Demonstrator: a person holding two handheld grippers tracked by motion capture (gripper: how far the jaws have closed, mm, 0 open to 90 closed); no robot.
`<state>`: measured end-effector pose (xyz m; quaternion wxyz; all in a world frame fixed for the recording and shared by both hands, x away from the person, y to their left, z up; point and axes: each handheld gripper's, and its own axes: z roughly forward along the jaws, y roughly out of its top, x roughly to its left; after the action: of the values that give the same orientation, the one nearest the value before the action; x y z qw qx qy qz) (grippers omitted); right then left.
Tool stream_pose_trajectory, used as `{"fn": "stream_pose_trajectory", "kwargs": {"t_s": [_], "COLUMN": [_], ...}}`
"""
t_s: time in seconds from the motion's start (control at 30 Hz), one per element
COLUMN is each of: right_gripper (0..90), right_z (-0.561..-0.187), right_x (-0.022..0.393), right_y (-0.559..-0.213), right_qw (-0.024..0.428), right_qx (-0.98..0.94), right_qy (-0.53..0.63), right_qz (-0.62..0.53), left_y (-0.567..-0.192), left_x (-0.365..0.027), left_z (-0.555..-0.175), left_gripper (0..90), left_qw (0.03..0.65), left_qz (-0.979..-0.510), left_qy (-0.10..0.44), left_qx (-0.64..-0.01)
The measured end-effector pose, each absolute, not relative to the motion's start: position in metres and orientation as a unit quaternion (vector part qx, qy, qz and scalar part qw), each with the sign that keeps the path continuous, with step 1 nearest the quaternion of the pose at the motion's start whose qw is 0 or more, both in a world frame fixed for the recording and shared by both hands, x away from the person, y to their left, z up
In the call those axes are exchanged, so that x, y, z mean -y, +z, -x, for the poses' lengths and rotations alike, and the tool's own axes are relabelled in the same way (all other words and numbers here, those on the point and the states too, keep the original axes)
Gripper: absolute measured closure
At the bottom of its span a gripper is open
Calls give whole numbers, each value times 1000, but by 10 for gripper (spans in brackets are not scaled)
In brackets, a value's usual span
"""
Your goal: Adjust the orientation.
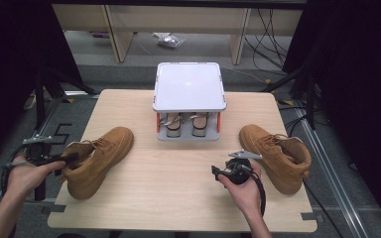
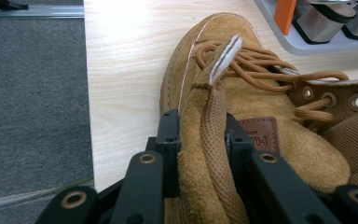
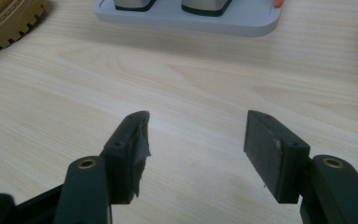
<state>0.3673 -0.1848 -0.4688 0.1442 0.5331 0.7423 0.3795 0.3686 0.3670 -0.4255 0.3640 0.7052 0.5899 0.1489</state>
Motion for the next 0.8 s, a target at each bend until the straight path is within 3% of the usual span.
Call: {"fn": "stream_pose_trajectory", "kwargs": {"t_s": [0.17,0.4,0.63,0.7,0.8], "right_gripper": [417,419,424,425,425], "right_z": [-368,-368,-369,-367,-370], "right_x": [185,185,188,186,191], "right_y": [-470,-471,-471,-469,-470], "right_qw": [148,138,149,130,146], "right_qx": [-737,-736,-732,-722,-732], "right_qy": [385,387,385,390,384], "right_qz": [-535,-538,-542,-557,-544], "left_y": [-426,-427,-433,-435,-436], "left_x": [-365,-366,-371,-373,-374], "left_z": [-369,-368,-366,-365,-364], "left_gripper": [701,769,794,794,794], "left_qw": [360,364,423,438,454], "left_qz": [-706,-703,-641,-626,-609], "left_qy": [144,146,101,90,75], "left_qx": [-593,-593,-633,-639,-646]}}
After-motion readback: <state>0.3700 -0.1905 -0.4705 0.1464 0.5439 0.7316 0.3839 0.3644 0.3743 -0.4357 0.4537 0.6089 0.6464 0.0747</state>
